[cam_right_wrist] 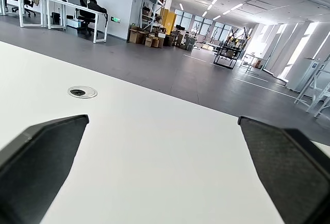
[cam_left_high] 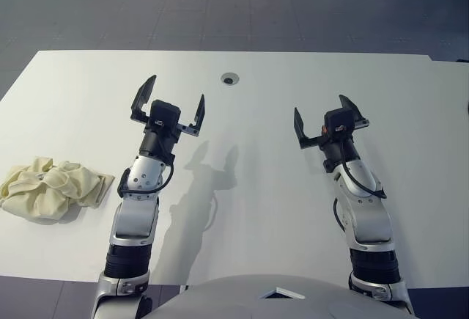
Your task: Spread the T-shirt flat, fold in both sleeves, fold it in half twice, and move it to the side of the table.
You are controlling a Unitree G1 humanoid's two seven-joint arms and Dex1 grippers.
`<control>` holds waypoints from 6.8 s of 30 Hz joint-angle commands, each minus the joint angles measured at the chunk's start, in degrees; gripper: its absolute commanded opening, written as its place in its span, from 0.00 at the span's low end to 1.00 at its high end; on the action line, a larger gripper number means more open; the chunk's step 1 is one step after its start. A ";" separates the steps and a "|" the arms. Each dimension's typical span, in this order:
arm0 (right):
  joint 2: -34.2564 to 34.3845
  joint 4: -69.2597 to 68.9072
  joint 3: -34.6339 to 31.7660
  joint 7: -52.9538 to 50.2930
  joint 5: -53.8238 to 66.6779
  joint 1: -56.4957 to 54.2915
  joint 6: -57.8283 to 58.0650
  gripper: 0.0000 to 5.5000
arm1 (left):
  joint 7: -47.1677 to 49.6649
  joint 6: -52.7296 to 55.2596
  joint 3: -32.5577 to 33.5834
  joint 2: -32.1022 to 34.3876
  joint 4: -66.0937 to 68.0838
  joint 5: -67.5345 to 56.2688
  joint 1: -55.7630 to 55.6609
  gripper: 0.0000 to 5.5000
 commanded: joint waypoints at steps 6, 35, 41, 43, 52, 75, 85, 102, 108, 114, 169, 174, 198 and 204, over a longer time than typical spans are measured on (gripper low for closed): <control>-0.04 0.31 0.42 0.25 0.11 -0.16 -0.53 0.98 | -0.56 -0.40 2.10 1.84 1.71 -0.42 -1.62 0.98; 0.18 0.42 0.30 -0.21 -0.12 -0.28 -0.35 0.98 | -0.56 -0.72 4.56 3.35 2.77 -0.82 -1.80 0.98; 0.20 0.26 0.16 -0.34 -0.22 -0.10 -0.21 0.98 | -0.78 -0.64 7.35 5.53 2.91 -1.02 -1.19 0.98; 0.20 0.21 0.17 -0.31 -0.20 0.12 -0.24 0.98 | -1.04 -0.78 9.44 7.12 3.41 -1.25 -1.12 0.98; 0.08 0.22 -0.20 -0.51 -0.14 -0.16 -0.10 0.98 | -0.08 -0.98 17.29 12.82 6.43 -0.52 0.58 0.98; -0.59 -1.16 -0.39 -0.26 -0.24 2.58 0.54 0.98 | -2.89 -21.08 31.72 42.42 54.65 5.36 20.73 0.98; -1.02 -0.67 -0.88 -0.19 -0.19 1.87 0.68 0.98 | -10.88 -16.92 20.19 34.93 46.22 1.51 19.50 0.98; -7.94 2.53 -7.45 3.99 2.78 -8.55 2.97 0.98 | -17.43 40.32 -12.69 13.90 -2.27 -6.95 -3.10 0.78; -13.04 -4.90 -12.22 11.77 12.88 -10.42 15.58 0.98 | -16.81 49.01 -10.07 13.83 -7.78 -8.02 -7.25 0.70; -17.20 -22.24 -14.60 16.11 23.61 -2.80 32.61 0.98 | -21.67 58.64 -0.85 18.16 -18.91 -15.39 -7.71 0.89; -8.08 -25.23 2.16 5.28 22.07 -3.35 45.50 0.00 | -36.07 10.01 -15.58 24.71 -2.16 -3.62 -4.92 0.45; -7.78 -25.15 2.19 5.04 22.32 -3.82 46.09 0.00 | -36.18 9.60 -15.68 24.84 -1.54 -2.49 -5.02 0.29; -8.13 -24.97 2.65 5.16 22.05 -3.62 46.33 0.00 | -33.46 6.09 -15.16 24.64 3.11 4.71 -6.75 0.87; -8.12 -25.02 2.78 5.10 22.02 -3.54 46.38 0.00 | -32.41 4.60 -14.84 23.97 4.34 5.17 -6.94 0.98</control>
